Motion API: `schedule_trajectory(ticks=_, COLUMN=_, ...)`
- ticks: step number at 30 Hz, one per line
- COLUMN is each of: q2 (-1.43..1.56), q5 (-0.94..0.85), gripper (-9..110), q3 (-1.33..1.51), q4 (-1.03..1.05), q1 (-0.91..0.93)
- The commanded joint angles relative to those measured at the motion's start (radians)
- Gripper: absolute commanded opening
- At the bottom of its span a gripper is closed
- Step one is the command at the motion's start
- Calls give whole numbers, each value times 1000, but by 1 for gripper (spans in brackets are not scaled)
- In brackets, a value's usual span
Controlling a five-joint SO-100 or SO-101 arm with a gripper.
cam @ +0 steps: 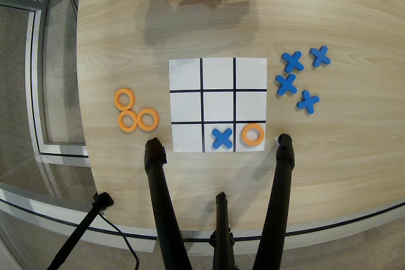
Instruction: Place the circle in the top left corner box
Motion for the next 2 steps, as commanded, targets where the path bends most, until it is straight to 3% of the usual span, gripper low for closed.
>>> schedule_trajectory(ticks=1, q2=18, q5=5, gripper=0, q3=55, q4=6, q1=5)
schedule_trajectory(ticks=2, q2=18, q5=5, gripper=0, q3=55, q4=6, q1=5)
